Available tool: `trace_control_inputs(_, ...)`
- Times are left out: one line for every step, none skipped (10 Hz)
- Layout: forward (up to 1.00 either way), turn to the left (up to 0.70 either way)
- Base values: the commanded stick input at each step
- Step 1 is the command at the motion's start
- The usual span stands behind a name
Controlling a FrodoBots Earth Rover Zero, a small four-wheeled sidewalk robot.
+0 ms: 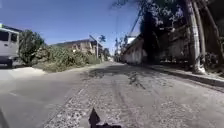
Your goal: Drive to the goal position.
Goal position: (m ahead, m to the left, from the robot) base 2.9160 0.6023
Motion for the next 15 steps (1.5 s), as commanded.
trace_control_inputs(0.70,0.11)
trace_control_inputs(0.70,0.11)
trace_control_inputs(0.70,0.11)
trace_control_inputs(0.70,0.11)
trace_control_inputs(0.70,0.11)
trace_control_inputs(0.70,0.11)
trace_control_inputs(0.70,0.11)
trace_control_inputs(0.70,0.11)
trace_control_inputs(0.70,0.11)
trace_control_inputs(0.70,0.11)
trace_control_inputs(0.70,0.11)
trace_control_inputs(0.70,0.11)
trace_control_inputs(0.70,0.10)
trace_control_inputs(0.70,-0.11)
trace_control_inputs(0.70,-0.32)
